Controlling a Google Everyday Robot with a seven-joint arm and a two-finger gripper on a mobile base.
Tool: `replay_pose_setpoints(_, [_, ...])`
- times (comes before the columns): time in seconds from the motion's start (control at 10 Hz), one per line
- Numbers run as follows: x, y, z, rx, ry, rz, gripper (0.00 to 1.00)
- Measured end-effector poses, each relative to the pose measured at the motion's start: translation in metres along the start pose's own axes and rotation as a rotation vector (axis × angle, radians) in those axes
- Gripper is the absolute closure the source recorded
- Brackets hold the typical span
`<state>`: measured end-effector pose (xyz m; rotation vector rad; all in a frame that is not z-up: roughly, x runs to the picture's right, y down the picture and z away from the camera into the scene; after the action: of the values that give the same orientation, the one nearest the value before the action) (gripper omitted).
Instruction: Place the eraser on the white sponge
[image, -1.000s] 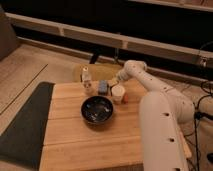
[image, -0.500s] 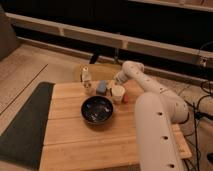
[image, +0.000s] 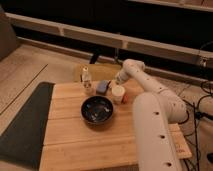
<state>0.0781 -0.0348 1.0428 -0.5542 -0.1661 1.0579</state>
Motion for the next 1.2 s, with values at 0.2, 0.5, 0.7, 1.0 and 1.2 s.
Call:
replay_pose_setpoints(0.2, [-0.013, -0.015, -0.016, 0.052, -0.015, -0.02, 1.0])
replay_pose_setpoints(0.5, [-0.049, -0.022, -0.045, 0.126, -0.046, -0.101, 1.0])
replay_pose_setpoints(0.7, [-0.066, -0.011, -0.047, 0.134, -0.054, -0.155, 1.0])
replay_pose_setpoints(1.0, [-0.076, 0.013, -0.035, 0.101, -0.057, -0.201, 1.0])
replay_pose_setpoints(1.2, [-0.079, 0.032, -0.024, 0.064, -0.063, -0.216, 1.0])
